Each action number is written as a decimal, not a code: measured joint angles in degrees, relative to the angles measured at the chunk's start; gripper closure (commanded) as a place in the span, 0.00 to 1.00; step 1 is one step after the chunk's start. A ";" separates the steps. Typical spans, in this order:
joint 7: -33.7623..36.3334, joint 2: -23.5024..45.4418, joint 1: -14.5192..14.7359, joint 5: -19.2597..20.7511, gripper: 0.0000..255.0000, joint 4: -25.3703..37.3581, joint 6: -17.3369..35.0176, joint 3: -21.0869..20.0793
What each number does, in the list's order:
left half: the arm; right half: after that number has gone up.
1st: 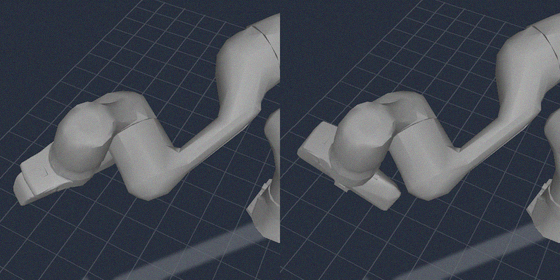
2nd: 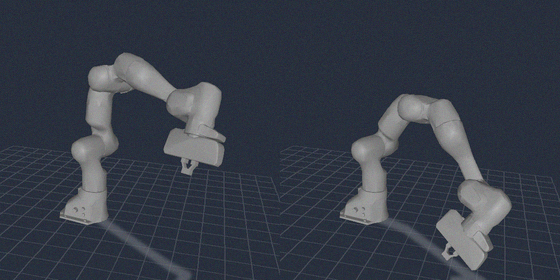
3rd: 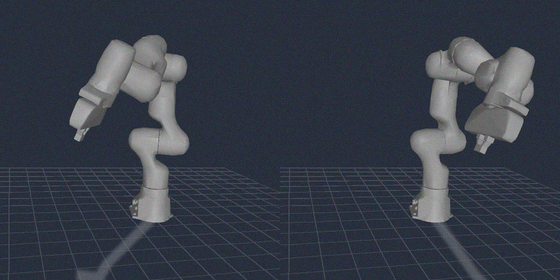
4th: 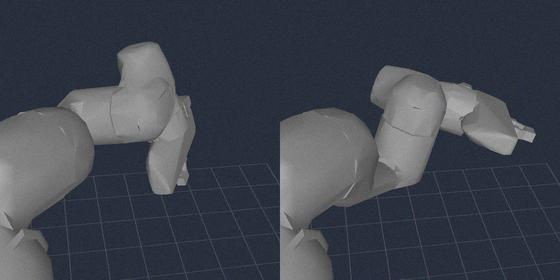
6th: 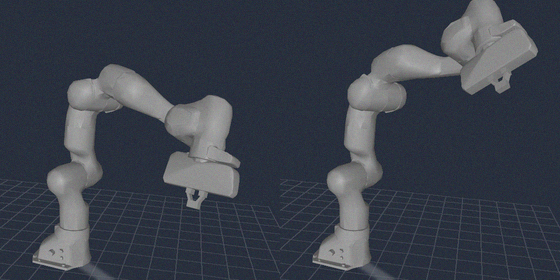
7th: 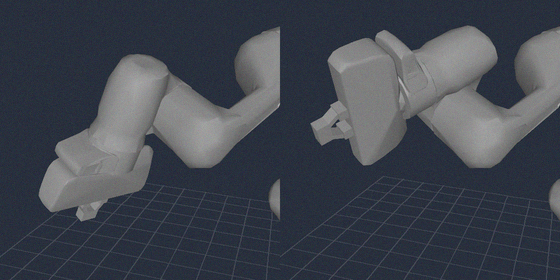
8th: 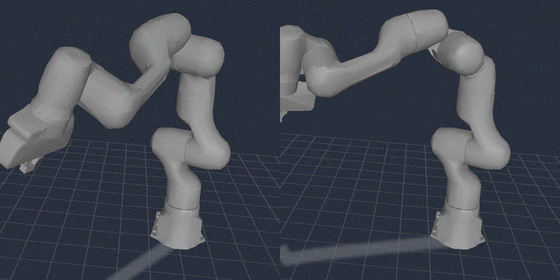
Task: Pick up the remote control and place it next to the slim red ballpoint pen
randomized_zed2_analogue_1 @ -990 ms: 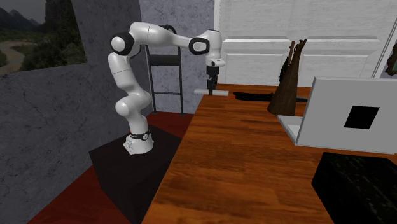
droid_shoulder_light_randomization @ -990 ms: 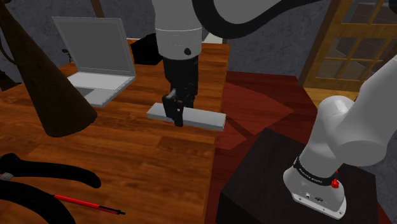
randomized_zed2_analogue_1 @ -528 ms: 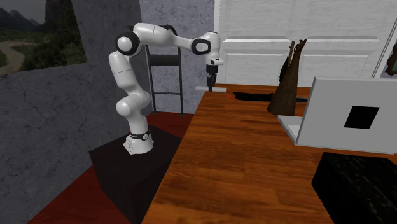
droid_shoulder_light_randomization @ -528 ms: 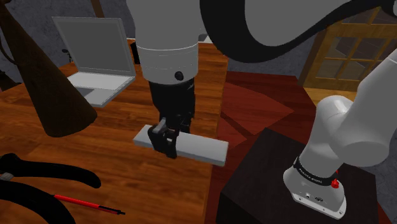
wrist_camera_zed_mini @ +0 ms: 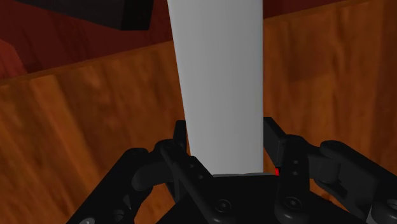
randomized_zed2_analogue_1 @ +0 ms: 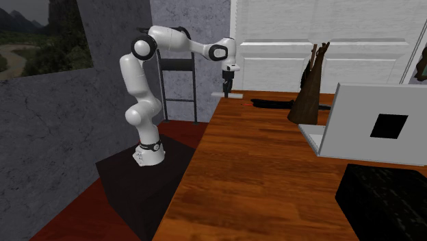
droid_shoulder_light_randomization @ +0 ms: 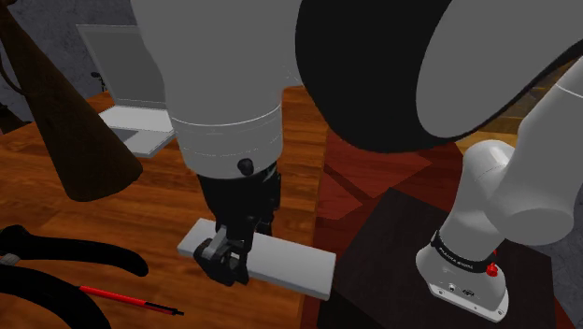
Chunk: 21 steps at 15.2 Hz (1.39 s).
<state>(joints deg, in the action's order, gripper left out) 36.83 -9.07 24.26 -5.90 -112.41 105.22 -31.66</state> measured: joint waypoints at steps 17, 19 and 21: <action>0.49 1.60 0.26 0.48 1.00 -7.60 9.03 -0.79; 0.50 1.61 0.26 0.49 0.00 -7.60 9.05 -0.79; 0.50 1.60 0.26 0.49 0.00 -7.60 9.06 -0.79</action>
<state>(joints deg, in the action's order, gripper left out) 37.33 -7.47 24.52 -5.41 -120.01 114.28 -32.44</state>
